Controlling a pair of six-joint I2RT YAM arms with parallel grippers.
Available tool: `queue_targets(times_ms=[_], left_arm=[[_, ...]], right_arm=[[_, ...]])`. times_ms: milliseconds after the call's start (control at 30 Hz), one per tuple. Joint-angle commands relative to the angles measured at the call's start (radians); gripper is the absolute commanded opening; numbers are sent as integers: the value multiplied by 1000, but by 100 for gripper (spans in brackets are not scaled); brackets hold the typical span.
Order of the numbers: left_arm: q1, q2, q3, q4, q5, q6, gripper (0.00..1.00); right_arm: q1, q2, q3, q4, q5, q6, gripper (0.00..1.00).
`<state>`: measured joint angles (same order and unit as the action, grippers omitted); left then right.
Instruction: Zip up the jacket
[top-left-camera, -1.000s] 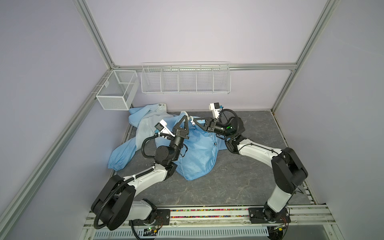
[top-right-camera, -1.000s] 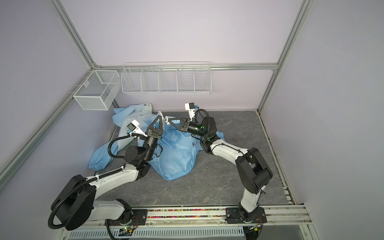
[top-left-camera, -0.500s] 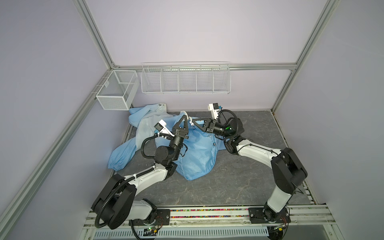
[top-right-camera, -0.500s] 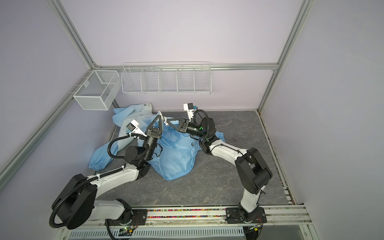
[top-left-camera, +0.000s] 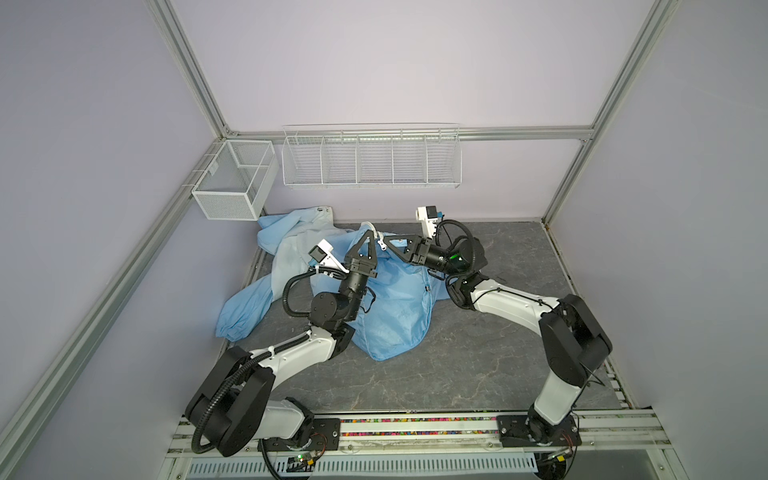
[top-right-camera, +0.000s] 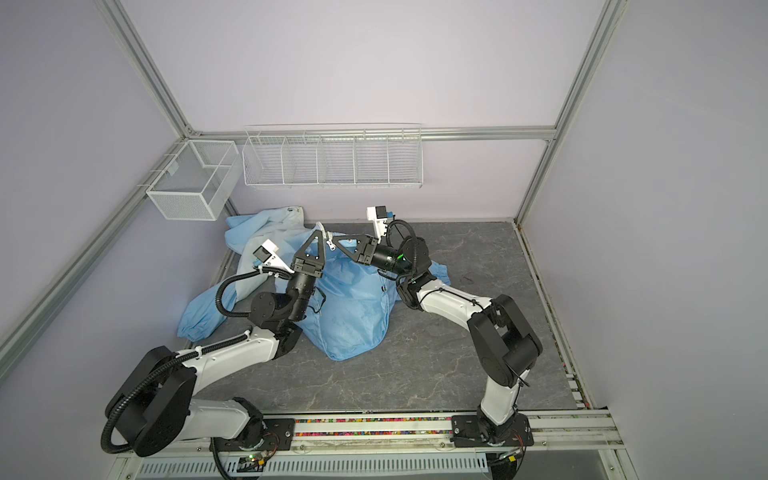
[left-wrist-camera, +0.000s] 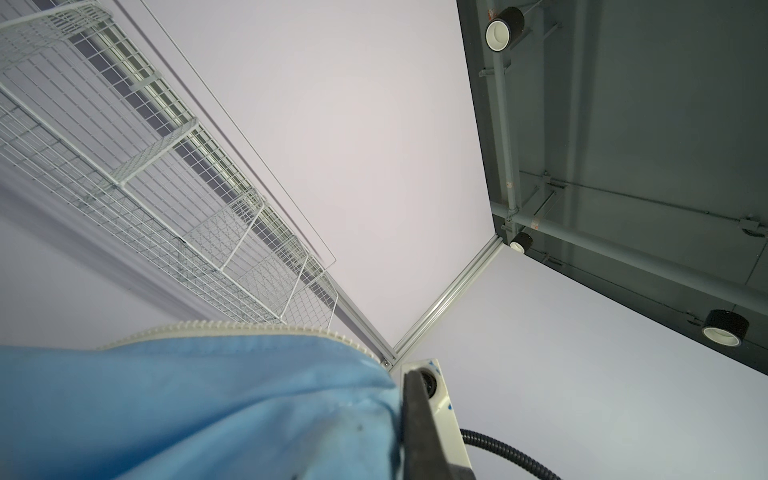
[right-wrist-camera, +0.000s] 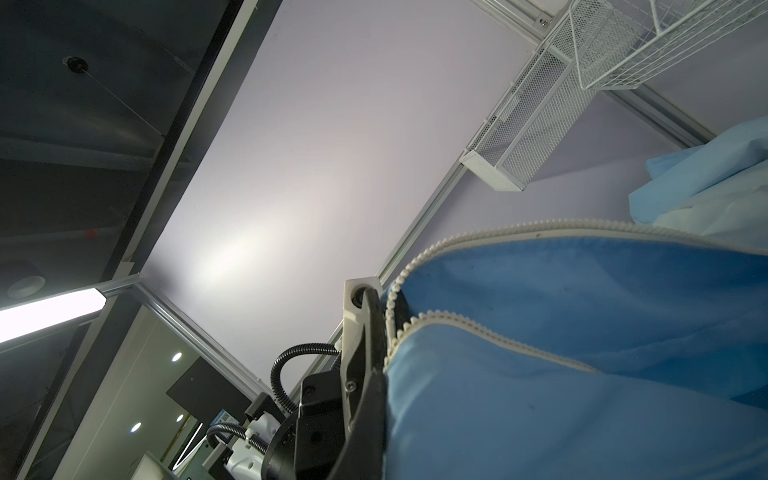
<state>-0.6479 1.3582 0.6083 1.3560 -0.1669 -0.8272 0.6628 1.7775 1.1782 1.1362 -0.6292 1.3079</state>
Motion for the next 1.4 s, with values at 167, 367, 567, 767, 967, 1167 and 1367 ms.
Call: queue_targets(times_ms=[167, 367, 567, 767, 967, 1167, 1367], left_arm=[[2, 1, -16, 58, 17, -7, 0], [2, 2, -19, 59, 21, -12, 0], [2, -1, -21, 58, 33, -20, 0], [2, -6, -22, 58, 45, -24, 0], [2, -8, -25, 58, 52, -28, 0], [2, -8, -27, 58, 59, -36, 0], [2, -7, -22, 58, 64, -37, 0]], right_arm=[[13, 17, 34, 93, 20, 28, 7], [12, 20, 34, 100, 27, 30, 7], [11, 26, 41, 105, 33, 33, 7], [8, 30, 44, 103, 42, 36, 7], [-1, 33, 44, 109, 63, 43, 7], [-1, 36, 56, 112, 78, 48, 7], [-2, 37, 60, 113, 83, 50, 7]])
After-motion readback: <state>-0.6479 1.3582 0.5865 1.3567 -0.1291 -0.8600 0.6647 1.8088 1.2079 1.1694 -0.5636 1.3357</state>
